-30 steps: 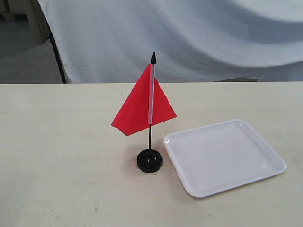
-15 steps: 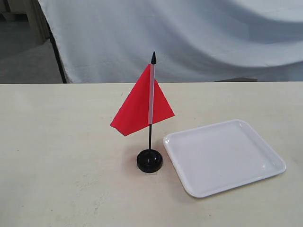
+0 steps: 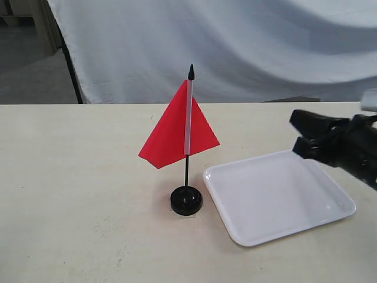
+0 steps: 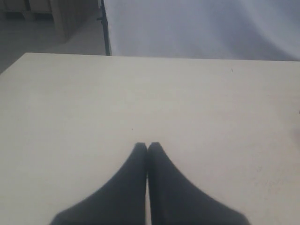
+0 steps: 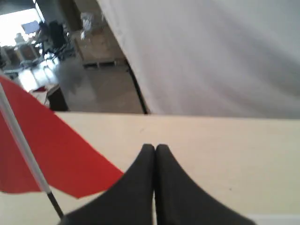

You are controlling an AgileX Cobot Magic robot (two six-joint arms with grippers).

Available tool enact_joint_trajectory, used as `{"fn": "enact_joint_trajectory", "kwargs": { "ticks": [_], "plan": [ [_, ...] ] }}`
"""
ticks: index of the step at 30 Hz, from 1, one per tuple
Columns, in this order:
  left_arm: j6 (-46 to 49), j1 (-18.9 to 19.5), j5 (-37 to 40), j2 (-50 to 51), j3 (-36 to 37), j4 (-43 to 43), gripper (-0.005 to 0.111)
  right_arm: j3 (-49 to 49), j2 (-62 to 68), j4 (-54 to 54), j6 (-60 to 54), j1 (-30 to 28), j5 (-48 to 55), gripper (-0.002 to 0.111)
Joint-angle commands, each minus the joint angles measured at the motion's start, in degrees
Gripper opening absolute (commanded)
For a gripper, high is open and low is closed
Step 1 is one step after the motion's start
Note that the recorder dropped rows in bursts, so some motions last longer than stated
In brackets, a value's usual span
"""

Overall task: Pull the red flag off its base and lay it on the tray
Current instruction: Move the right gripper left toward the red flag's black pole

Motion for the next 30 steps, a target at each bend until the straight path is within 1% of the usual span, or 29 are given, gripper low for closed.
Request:
{"fn": "enact_joint_trajectory", "kwargs": {
  "ticks": [1, 4, 7, 13, 16, 17, 18, 19, 20, 21, 24, 26, 28, 30],
  "plan": [
    [0.1, -0.5, -0.1, -0.1, 0.1, 0.0, 0.000, -7.3, 13.5, -7.2, -2.8, 4.7, -1.9, -0.001],
    [0.1, -0.5, -0.1, -0.1, 0.1, 0.0, 0.000, -11.9, 19.5, -11.2, -4.2, 8.4, -1.8, -0.001],
    [0.1, -0.5, -0.1, -0.1, 0.1, 0.0, 0.000, -15.2, 22.5, -12.9, -4.7, 11.2, -0.9, -0.001],
    [0.1, -0.5, -0.1, -0.1, 0.1, 0.0, 0.000, -17.7, 23.5, -14.0, -5.4, 14.9, 5.4, -0.001],
    [0.1, -0.5, -0.1, -0.1, 0.1, 0.0, 0.000, -18.0, 23.5, -13.5, -5.4, 15.9, 6.5, 0.000],
    [0.1, -0.5, -0.1, -0.1, 0.1, 0.0, 0.000, -18.0, 23.5, -13.5, -5.4, 16.2, 6.5, 0.002],
    [0.1, -0.5, -0.1, -0.1, 0.1, 0.0, 0.000, -18.0, 23.5, -13.5, -5.4, 16.3, 6.7, 0.006],
    [0.1, -0.5, -0.1, -0.1, 0.1, 0.0, 0.000, -18.0, 23.5, -13.5, -5.4, 16.3, 6.8, 0.013],
    [0.1, -0.5, -0.1, -0.1, 0.1, 0.0, 0.000, -18.0, 23.5, -13.5, -5.4, 16.3, 6.8, 0.021],
    [0.1, -0.5, -0.1, -0.1, 0.1, 0.0, 0.000, -18.0, 23.5, -13.8, -5.4, 16.3, 6.8, 0.032],
    [0.1, -0.5, -0.1, -0.1, 0.1, 0.0, 0.000, -18.0, 23.5, -15.2, -5.4, 16.3, 6.7, 0.074],
    [0.1, -0.5, -0.1, -0.1, 0.1, 0.0, 0.000, -18.0, 23.5, -16.9, -5.4, 16.3, 6.7, 0.092],
    [0.1, -0.5, -0.1, -0.1, 0.1, 0.0, 0.000, -18.0, 23.6, -17.1, -5.4, 16.5, 6.7, 0.098],
    [0.1, -0.5, -0.1, -0.1, 0.1, 0.0, 0.000, -18.0, 23.6, -17.1, -5.4, 16.5, 6.7, 0.098]
  ]
}}
